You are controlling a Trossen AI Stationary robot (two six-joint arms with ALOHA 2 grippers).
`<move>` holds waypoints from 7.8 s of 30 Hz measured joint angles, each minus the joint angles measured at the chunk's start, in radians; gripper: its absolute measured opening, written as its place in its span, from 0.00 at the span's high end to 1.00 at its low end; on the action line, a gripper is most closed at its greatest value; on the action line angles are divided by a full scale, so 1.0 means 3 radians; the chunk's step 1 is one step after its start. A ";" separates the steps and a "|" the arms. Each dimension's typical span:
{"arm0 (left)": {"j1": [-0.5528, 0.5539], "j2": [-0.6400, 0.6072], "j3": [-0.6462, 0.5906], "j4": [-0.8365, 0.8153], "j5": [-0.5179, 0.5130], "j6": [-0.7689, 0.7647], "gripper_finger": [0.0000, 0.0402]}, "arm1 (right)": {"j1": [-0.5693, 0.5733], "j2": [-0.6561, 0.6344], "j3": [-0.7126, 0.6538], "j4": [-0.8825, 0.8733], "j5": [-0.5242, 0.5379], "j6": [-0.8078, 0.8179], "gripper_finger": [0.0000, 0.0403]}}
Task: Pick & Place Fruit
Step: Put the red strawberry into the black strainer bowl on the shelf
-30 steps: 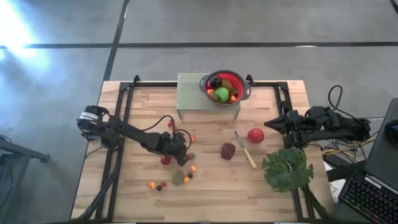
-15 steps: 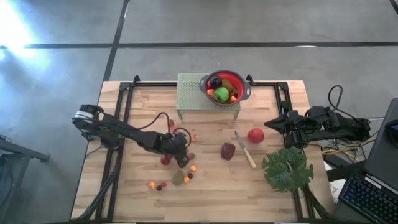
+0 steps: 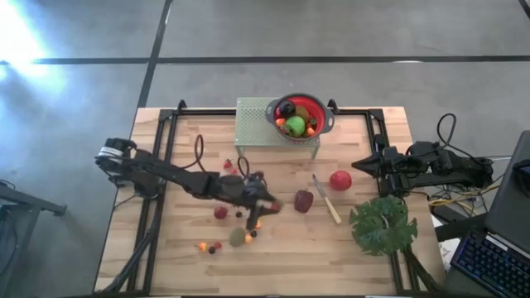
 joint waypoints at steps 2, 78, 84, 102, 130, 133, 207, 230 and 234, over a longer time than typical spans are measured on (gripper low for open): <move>0.0076 0.0000 0.0123 0.0054 -0.0205 0.0304 0.60 | -0.0001 -0.0001 0.0000 0.0000 0.0000 0.0001 0.98; 0.1440 0.0622 0.1855 -0.0874 -0.0818 0.1287 0.36 | -0.0001 0.0000 0.0000 0.0000 0.0000 0.0000 0.98; 0.1378 0.0622 0.2157 -0.1143 -0.0820 0.1220 0.36 | 0.0000 0.0000 -0.0001 0.0000 0.0000 0.0000 0.98; 0.0910 0.0614 0.3310 -0.4185 -0.0832 0.1341 0.35 | 0.0000 0.0000 -0.0001 0.0000 0.0000 0.0001 0.98; 0.0426 0.0577 0.2337 -0.6047 -0.1079 -0.0538 0.25 | 0.0000 0.0000 0.0000 0.0000 0.0000 0.0000 0.98; 0.0389 0.0471 0.2096 -0.5872 -0.1078 -0.0563 0.25 | -0.0001 -0.0001 0.0000 -0.0001 0.0000 0.0000 0.98; 0.1119 -0.0310 -0.1152 -0.1852 -0.1339 -0.1305 0.26 | -0.0001 0.0000 -0.0001 -0.0001 0.0000 0.0000 0.98; 0.1121 -0.0242 -0.1150 -0.1691 -0.1359 -0.1147 0.48 | -0.0001 -0.0001 -0.0001 0.0000 0.0000 0.0000 0.98; 0.1121 -0.0242 -0.1150 -0.1701 -0.1363 -0.1147 0.57 | 0.0000 0.0000 0.0000 -0.0001 0.0000 0.0001 0.98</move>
